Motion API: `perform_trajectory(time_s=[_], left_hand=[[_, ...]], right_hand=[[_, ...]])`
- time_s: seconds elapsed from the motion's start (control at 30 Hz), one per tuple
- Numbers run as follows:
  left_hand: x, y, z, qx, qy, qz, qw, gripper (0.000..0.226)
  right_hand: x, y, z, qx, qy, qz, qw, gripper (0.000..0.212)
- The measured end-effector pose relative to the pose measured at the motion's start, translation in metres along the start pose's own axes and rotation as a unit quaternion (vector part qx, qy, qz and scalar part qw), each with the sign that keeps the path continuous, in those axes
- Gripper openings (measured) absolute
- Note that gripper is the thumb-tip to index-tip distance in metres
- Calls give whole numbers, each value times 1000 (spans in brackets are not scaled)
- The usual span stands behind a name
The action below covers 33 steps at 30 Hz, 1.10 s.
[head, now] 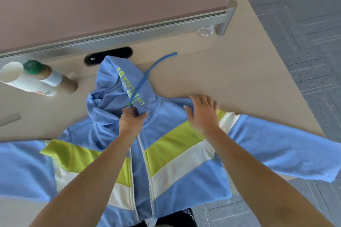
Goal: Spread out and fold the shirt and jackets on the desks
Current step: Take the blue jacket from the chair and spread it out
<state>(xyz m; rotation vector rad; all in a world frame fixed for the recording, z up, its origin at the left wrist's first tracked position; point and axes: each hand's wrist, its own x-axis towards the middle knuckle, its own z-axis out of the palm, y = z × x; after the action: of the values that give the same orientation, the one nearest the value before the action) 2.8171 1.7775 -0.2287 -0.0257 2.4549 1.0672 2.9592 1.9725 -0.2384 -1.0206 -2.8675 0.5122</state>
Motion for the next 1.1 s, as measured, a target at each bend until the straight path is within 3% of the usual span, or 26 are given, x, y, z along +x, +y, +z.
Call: perform_trajectory(time_s=[0.1, 0.13, 0.3, 0.4, 0.47, 0.6, 0.7, 0.77, 0.83, 0.9, 0.97, 1.03, 1.1], left_hand=[[5, 1, -9, -95, -15, -35, 995, 14], [6, -1, -12, -139, -21, -43, 989, 23], [11, -4, -28, -223, -43, -60, 972, 51], [15, -2, -26, -199, -87, -22, 976, 49], [15, 5, -22, -142, -91, 26, 985, 43], [21, 18, -16, -104, -69, 68, 990, 46], [27, 27, -15, -125, -51, 29, 990, 56], [31, 35, -16, -116, -24, -17, 993, 51], [30, 42, -16, 37, 12, -39, 998, 47], [23, 47, -16, 192, 55, 31, 979, 47], [20, 48, -9, 268, 51, 193, 943, 40], [28, 50, 1, 297, -18, 314, 902, 31], [36, 55, 14, 337, -108, 381, 854, 32]], right_hand=[[39, -24, -4, -47, -125, -88, 987, 29], [47, -28, -3, -74, -148, -93, 982, 28], [59, -34, -4, -91, -195, -166, 962, 35], [56, -31, -1, -112, -221, -198, 948, 24], [58, -27, 0, -72, -199, -178, 961, 13], [70, -20, -16, 92, -126, -62, 986, 9], [76, -17, -25, 54, -159, -67, 984, 8], [79, -8, -23, 33, -130, -51, 990, 6], [76, 5, -19, 11, -82, -56, 995, 14], [64, 19, -12, 11, -60, -93, 994, 17], [47, 29, -5, 18, -39, -140, 989, 22], [35, 38, 3, 14, -10, -173, 985, 29], [29, 43, 10, 3, 15, -178, 984, 35]])
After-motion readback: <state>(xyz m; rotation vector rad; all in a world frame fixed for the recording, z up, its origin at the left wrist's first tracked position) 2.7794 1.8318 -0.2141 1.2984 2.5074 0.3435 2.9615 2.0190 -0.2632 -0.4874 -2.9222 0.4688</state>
